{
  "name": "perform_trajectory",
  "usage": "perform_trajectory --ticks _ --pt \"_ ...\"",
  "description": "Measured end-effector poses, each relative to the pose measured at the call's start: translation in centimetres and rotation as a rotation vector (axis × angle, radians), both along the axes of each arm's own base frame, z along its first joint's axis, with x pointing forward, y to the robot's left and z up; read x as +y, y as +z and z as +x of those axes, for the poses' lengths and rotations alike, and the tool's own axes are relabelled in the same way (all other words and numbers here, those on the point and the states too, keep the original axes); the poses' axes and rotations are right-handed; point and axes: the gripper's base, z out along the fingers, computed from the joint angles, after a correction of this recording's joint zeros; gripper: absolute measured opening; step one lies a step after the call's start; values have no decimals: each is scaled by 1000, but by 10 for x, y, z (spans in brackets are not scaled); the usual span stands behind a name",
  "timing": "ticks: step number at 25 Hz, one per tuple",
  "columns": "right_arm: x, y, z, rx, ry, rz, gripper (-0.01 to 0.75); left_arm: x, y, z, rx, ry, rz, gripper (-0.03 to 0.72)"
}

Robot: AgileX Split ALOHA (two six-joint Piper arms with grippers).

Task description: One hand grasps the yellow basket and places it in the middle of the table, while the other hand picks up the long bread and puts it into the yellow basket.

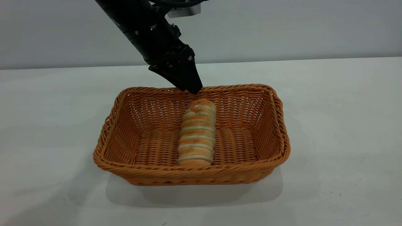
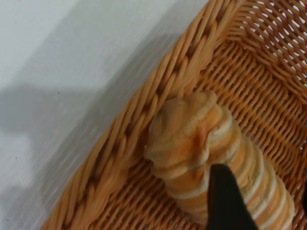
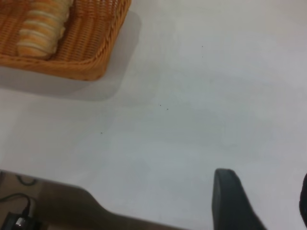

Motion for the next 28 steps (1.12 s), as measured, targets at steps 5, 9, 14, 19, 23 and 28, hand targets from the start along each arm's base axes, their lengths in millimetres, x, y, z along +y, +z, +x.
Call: perform_trajectory --ticks 5,9,14,19,23,28 --pt "0 0 0 0 0 0 333 -5 37 8 -60 -15 -36 477" --pt "0 0 0 -1 0 0 333 -1 107 10 -215 5 -92 469" --pt "0 0 0 -1 0 0 333 27 194 -12 -409 48 -71 451" --pt "0 0 0 -1 0 0 333 61 255 -49 -497 130 65 450" --pt "0 0 0 -1 0 0 333 83 299 -88 -552 218 123 450" --pt "0 0 0 -1 2 0 333 107 345 -146 -604 304 131 450"
